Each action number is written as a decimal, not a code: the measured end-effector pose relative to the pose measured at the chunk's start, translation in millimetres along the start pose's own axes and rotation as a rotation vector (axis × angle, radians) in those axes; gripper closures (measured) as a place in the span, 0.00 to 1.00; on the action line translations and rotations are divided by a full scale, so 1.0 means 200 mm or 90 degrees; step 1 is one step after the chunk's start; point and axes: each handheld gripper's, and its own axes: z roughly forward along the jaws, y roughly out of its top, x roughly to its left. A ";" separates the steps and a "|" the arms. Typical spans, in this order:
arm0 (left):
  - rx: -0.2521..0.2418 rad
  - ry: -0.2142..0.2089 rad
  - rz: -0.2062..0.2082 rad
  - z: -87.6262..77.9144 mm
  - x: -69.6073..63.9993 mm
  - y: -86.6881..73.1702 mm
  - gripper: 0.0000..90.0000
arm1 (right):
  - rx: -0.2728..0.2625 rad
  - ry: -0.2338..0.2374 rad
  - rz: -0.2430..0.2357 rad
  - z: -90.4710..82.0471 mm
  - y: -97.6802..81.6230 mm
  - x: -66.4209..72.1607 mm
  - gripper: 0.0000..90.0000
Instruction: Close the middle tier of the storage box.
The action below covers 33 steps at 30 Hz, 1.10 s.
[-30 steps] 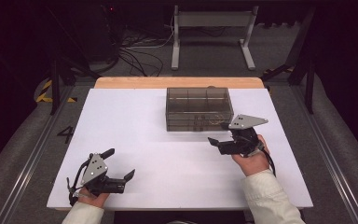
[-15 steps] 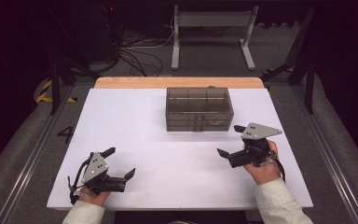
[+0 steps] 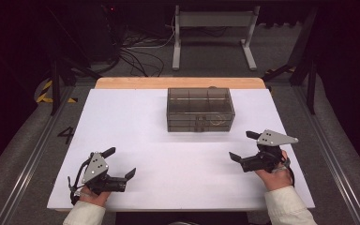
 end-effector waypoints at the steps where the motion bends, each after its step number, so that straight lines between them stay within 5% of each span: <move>1: -0.001 0.000 -0.001 0.00 0.00 0.00 0.00 | -0.001 0.002 0.003 -0.01 -0.01 0.00 0.00; 15: 0.004 0.001 0.003 0.02 0.00 0.00 0.00 | -0.040 0.037 0.031 -0.05 -0.18 0.01 0.00; 27: -0.007 -0.004 0.005 0.03 0.00 -0.02 0.00 | -0.018 0.056 0.036 -0.06 -0.29 0.03 0.00; 31: -0.006 -0.005 0.013 0.03 0.00 -0.02 0.00 | -0.017 0.061 0.061 -0.05 -0.32 0.03 0.00; 33: -0.007 -0.005 0.012 0.03 0.00 -0.02 0.00 | -0.016 0.057 0.047 -0.05 -0.32 0.04 0.00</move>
